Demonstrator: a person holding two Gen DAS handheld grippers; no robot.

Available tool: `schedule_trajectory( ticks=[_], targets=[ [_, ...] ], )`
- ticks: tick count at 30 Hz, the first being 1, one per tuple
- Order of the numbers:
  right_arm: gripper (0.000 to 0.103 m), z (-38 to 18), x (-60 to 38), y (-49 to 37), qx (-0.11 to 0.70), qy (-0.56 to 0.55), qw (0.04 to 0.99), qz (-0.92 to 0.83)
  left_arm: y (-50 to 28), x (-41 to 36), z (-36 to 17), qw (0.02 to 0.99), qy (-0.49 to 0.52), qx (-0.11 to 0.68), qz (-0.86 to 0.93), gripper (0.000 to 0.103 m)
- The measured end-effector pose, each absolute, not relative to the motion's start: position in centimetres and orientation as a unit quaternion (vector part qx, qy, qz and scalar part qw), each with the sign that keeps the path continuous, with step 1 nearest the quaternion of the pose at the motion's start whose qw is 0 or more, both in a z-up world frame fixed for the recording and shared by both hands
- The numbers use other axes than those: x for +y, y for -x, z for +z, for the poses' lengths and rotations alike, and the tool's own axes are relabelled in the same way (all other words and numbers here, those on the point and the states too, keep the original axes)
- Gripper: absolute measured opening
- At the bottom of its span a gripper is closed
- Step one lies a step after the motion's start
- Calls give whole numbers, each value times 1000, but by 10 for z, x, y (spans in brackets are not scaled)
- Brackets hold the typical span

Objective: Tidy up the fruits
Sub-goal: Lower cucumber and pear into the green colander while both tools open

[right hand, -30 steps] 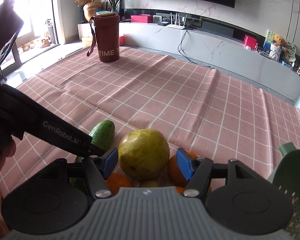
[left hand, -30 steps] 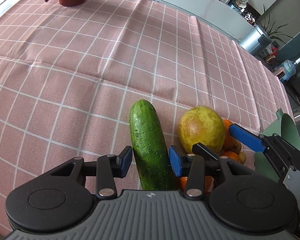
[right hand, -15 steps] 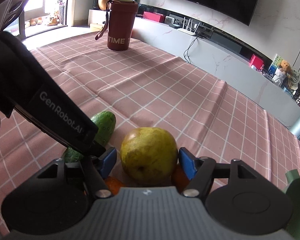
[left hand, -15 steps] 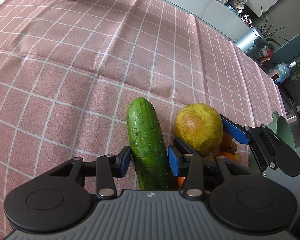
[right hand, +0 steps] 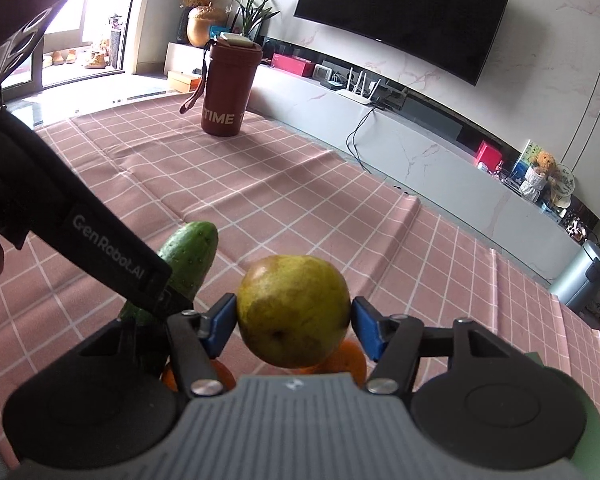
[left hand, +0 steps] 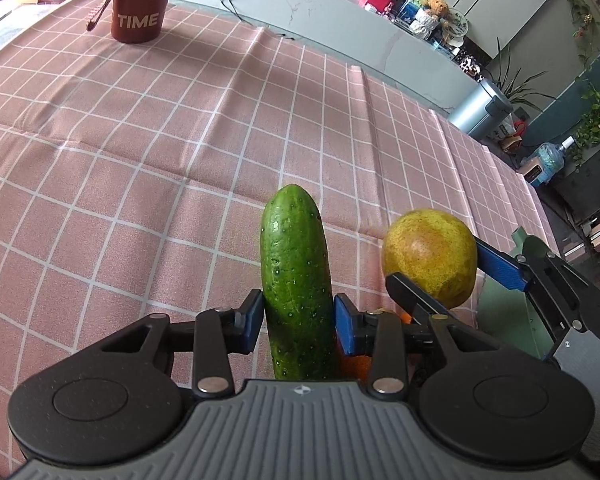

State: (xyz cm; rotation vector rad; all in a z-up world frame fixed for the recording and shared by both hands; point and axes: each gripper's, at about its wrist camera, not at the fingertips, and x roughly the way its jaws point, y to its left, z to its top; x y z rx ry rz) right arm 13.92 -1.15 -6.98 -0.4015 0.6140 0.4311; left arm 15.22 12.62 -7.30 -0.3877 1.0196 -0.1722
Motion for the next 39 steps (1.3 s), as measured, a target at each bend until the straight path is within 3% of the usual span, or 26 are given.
schedule_trajectory(
  ticks=[19,31,39],
  targets=[
    [59,16,-152,-110,329,36,932,151,-111,23,46,911,142,348,-169,42],
    [59,-13,-230,-133,427,70,890,145,-166,-80,10,877,85,415,-228,42],
    [59,-45,-243,-158,458,144,859,178,-183,-105,-26,850,49,468,-236,42]
  ],
)
